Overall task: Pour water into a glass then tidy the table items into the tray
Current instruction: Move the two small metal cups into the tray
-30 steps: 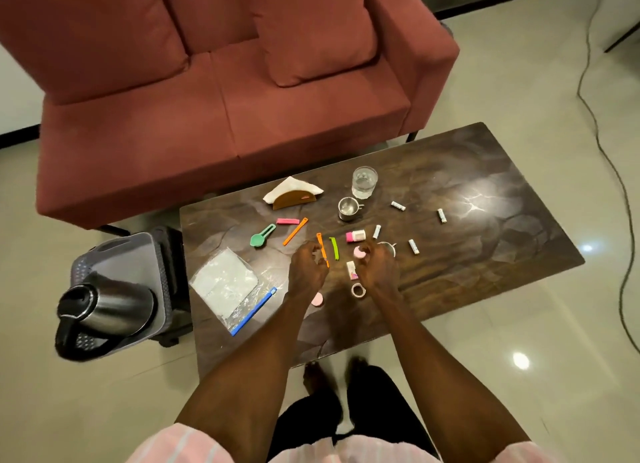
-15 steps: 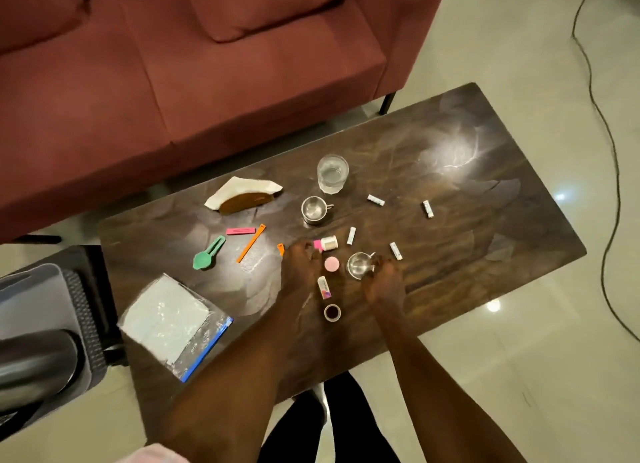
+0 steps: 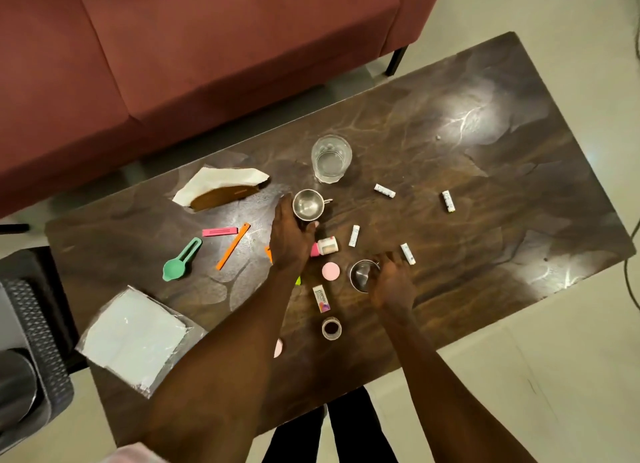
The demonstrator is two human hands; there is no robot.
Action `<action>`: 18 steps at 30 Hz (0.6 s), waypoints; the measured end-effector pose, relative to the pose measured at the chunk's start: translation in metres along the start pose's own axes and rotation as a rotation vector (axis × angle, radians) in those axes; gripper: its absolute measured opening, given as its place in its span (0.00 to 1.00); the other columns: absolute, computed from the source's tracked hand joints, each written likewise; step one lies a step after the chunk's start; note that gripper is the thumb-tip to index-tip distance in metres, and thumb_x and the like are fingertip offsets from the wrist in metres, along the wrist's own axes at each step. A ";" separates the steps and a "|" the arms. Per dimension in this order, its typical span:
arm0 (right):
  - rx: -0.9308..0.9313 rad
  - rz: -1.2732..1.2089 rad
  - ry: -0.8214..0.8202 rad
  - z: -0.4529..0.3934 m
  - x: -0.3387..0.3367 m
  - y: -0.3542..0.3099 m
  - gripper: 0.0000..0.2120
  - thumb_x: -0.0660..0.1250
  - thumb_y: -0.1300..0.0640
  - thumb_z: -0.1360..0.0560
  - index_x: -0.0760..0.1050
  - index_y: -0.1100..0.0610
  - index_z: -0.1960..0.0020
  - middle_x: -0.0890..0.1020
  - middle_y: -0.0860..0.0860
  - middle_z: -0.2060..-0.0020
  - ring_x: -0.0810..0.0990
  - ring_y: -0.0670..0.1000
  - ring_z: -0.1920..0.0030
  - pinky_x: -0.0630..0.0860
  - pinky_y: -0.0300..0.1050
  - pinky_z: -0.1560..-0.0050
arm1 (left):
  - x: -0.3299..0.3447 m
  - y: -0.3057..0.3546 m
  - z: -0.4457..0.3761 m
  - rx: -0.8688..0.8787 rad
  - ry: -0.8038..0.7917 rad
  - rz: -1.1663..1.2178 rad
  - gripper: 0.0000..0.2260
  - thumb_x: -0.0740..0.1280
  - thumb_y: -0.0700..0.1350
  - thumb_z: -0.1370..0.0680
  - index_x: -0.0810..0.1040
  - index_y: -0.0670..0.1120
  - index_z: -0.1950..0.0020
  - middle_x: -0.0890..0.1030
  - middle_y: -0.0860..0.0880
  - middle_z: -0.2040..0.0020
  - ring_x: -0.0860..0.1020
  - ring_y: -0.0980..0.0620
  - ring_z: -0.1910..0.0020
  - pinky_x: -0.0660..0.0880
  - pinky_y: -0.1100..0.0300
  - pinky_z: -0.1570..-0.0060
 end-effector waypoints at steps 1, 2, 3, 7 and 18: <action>-0.008 0.014 0.008 -0.002 0.000 0.001 0.16 0.67 0.57 0.25 0.78 0.54 0.38 0.74 0.52 0.35 0.72 0.59 0.34 0.76 0.52 0.40 | 0.003 -0.003 -0.004 -0.014 -0.007 -0.007 0.35 0.74 0.45 0.28 0.61 0.47 0.25 0.68 0.48 0.27 0.68 0.46 0.29 0.68 0.51 0.34; -0.005 0.020 0.014 -0.003 0.000 0.002 0.15 0.67 0.57 0.25 0.78 0.54 0.39 0.75 0.52 0.35 0.72 0.59 0.34 0.76 0.52 0.41 | 0.006 -0.004 -0.008 -0.015 -0.019 -0.025 0.37 0.75 0.47 0.29 0.60 0.49 0.24 0.68 0.49 0.26 0.68 0.46 0.29 0.68 0.50 0.35; 0.008 0.017 0.015 -0.004 0.000 0.003 0.14 0.67 0.56 0.25 0.79 0.54 0.40 0.76 0.51 0.36 0.72 0.58 0.34 0.76 0.52 0.42 | 0.009 -0.003 -0.011 0.001 -0.033 -0.051 0.39 0.76 0.50 0.30 0.59 0.50 0.24 0.67 0.50 0.26 0.67 0.47 0.29 0.69 0.49 0.36; 0.044 0.013 0.040 -0.007 -0.004 0.007 0.11 0.68 0.53 0.25 0.81 0.56 0.45 0.79 0.51 0.39 0.74 0.57 0.36 0.76 0.53 0.41 | 0.016 0.010 -0.021 0.114 -0.057 -0.167 0.38 0.76 0.55 0.31 0.62 0.52 0.25 0.69 0.50 0.28 0.70 0.45 0.32 0.72 0.47 0.40; 0.187 -0.119 0.038 0.004 -0.001 0.022 0.17 0.67 0.43 0.24 0.80 0.56 0.49 0.83 0.57 0.48 0.82 0.62 0.46 0.77 0.50 0.49 | 0.010 0.009 -0.003 -0.051 0.053 -0.414 0.33 0.63 0.73 0.32 0.73 0.47 0.42 0.76 0.46 0.43 0.78 0.43 0.46 0.75 0.51 0.56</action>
Point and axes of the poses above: each hand's wrist, its own z-axis away from the middle knuckle, its own x-axis out of the palm, y = z × x, the point moved 10 cm from there along -z, towards the middle knuckle
